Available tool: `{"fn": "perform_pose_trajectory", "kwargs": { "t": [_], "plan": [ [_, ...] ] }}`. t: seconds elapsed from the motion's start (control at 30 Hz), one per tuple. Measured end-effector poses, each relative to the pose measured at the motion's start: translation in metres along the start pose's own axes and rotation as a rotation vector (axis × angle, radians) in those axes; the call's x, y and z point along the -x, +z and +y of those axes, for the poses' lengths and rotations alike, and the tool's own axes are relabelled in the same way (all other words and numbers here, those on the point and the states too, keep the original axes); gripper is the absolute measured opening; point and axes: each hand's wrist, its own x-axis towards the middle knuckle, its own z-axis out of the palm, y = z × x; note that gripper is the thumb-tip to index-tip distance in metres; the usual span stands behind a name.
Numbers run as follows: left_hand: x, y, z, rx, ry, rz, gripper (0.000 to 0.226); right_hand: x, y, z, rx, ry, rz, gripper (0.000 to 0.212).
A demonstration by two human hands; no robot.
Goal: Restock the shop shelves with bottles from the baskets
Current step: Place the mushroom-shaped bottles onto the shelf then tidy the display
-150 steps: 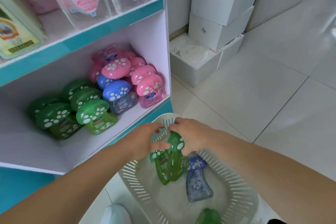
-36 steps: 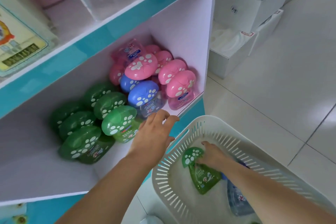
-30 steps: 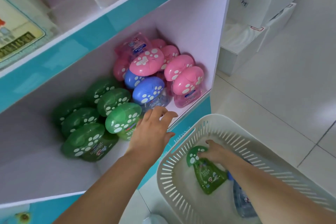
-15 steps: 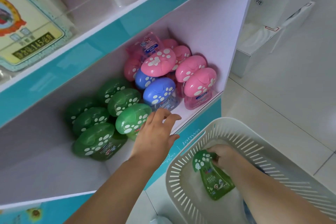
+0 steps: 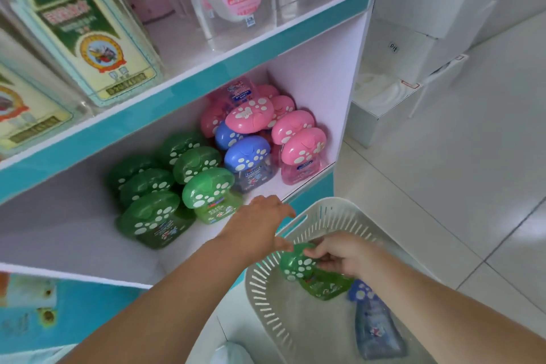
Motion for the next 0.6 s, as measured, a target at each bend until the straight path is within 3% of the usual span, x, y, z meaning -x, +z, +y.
{"fn": "perform_pose_trajectory", "kwargs": {
  "t": [0.17,0.27,0.6],
  "plan": [
    [0.023,0.003,0.017,0.188,-0.09,-0.131,0.064,0.062,0.008,-0.031,0.074,-0.098,-0.084,0.032],
    [0.034,-0.001,0.023,0.336,-0.12,-0.035,0.056,0.095,0.016,-0.044,0.022,-0.153,-0.116,0.02],
    [0.081,-0.054,-0.015,0.169,-0.371,0.167,0.064,0.128,0.076,-0.069,-0.167,-0.381,-0.181,0.02]
  ]
}}
